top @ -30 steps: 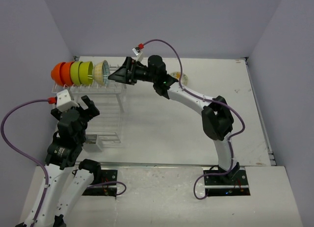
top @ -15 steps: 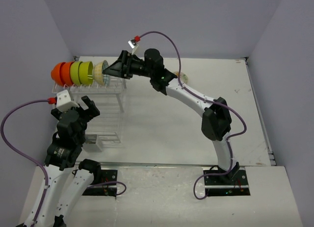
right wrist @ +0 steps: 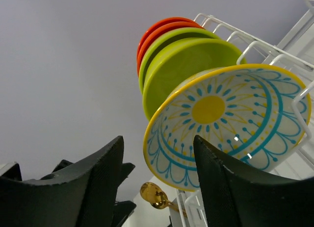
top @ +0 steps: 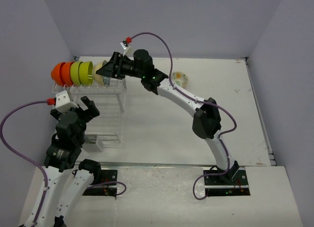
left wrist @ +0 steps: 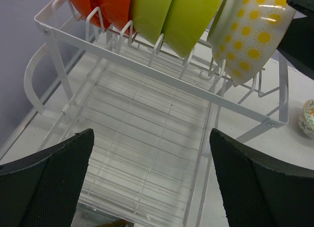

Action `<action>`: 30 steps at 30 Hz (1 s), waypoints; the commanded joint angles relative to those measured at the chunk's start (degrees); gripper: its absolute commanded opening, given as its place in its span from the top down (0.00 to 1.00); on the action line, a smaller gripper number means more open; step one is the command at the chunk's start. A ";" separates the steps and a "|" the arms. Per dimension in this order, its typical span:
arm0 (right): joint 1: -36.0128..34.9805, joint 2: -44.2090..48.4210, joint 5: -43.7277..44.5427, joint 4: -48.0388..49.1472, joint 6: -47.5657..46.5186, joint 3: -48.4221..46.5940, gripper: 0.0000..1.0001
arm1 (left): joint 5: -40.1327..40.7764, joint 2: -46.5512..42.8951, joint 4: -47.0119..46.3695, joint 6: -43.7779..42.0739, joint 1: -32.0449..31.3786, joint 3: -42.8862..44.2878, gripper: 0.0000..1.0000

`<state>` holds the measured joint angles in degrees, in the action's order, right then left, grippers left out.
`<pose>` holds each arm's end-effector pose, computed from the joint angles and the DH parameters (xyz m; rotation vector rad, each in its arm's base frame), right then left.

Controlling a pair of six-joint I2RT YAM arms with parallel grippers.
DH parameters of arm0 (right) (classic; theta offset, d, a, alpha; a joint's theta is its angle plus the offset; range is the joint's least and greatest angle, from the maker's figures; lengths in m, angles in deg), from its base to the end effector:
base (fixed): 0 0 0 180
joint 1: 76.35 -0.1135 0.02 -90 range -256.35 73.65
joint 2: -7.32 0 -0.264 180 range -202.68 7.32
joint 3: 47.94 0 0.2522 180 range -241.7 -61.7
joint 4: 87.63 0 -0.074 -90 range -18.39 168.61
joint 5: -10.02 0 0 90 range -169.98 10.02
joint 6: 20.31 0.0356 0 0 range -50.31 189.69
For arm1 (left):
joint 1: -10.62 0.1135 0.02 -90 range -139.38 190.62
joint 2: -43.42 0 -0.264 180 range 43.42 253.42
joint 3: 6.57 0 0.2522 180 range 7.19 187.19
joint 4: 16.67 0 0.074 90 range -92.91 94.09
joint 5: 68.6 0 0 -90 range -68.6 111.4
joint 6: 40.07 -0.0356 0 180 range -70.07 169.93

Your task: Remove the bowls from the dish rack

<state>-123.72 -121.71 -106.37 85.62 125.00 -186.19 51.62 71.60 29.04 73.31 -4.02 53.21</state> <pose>0.3547 0.4087 0.3636 -0.3103 1.7994 1.7057 0.1049 -0.0089 0.3448 -0.4992 1.7117 0.0023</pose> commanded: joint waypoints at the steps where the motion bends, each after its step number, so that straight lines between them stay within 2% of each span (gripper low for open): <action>1: -0.70 -1.13 1.17 -0.15 0.24 -4.35 0.41 | -0.25 -0.67 -2.68 -0.96 0.48 -0.14 0.00; 11: -1.14 -4.03 0.11 0.99 3.75 -7.00 0.61 | -0.34 -1.20 -2.59 -0.88 0.31 -0.14 0.00; 14: -1.14 -3.16 0.37 3.00 5.16 -4.81 0.66 | -0.25 -1.38 -2.59 -0.96 0.22 -0.05 0.00; 18: -1.05 -1.67 0.82 5.21 6.65 -2.17 0.81 | -0.16 -1.64 -2.50 -0.88 0.22 -0.14 0.00; 21: -1.05 0.18 2.12 6.79 6.92 0.47 0.86 | -0.16 -1.64 -2.50 -0.96 0.13 -0.14 0.00; 25: -1.05 3.43 3.63 9.33 7.27 4.68 0.98 | -0.16 -1.64 -2.41 -0.96 0.13 -0.14 0.00; 30: -0.96 5.02 2.93 12.24 7.80 5.92 1.00 | -0.25 -1.55 -2.50 -0.88 0.13 -0.14 0.00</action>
<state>-124.11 -120.88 -103.37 94.01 131.53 -180.86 51.60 70.27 28.88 73.31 -4.02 53.21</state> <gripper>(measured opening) 0.106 0.997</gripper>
